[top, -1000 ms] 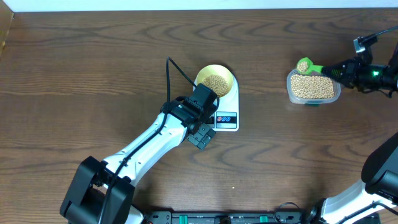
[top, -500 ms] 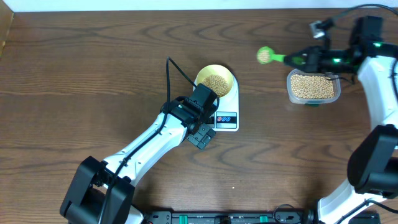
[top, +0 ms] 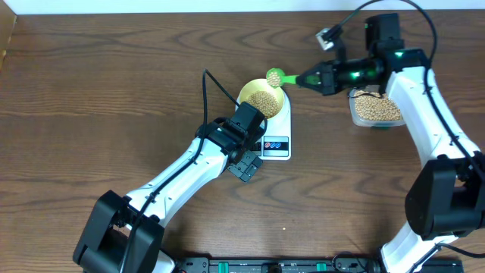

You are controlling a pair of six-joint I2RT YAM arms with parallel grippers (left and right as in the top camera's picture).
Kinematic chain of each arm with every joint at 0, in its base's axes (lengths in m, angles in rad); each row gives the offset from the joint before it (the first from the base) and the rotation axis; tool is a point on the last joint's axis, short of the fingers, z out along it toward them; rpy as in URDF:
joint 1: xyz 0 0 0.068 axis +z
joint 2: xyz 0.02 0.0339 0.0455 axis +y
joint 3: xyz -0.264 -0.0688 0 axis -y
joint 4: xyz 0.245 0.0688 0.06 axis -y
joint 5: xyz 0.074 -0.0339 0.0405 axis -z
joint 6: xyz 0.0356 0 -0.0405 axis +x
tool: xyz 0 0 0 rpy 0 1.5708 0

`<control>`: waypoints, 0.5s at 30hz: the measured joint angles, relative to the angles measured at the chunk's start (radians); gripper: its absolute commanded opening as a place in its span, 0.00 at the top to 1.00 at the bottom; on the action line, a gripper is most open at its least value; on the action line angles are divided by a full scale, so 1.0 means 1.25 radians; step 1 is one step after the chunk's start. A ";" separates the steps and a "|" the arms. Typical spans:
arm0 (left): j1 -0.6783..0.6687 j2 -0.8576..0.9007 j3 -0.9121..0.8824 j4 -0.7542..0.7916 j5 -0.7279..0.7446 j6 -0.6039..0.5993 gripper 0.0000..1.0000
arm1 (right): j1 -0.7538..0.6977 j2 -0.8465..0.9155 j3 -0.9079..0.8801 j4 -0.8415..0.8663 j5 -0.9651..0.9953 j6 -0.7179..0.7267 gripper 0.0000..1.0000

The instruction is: Scoop item into bowl and weigh 50g on scale

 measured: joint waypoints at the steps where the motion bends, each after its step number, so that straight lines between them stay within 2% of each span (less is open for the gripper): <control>1: 0.000 0.000 0.000 0.000 0.000 0.000 0.02 | 0.006 0.000 0.000 0.007 0.003 -0.007 0.99; 15: 0.000 0.000 0.000 0.000 0.000 0.000 0.02 | 0.068 -0.014 0.000 0.013 0.039 -0.206 0.99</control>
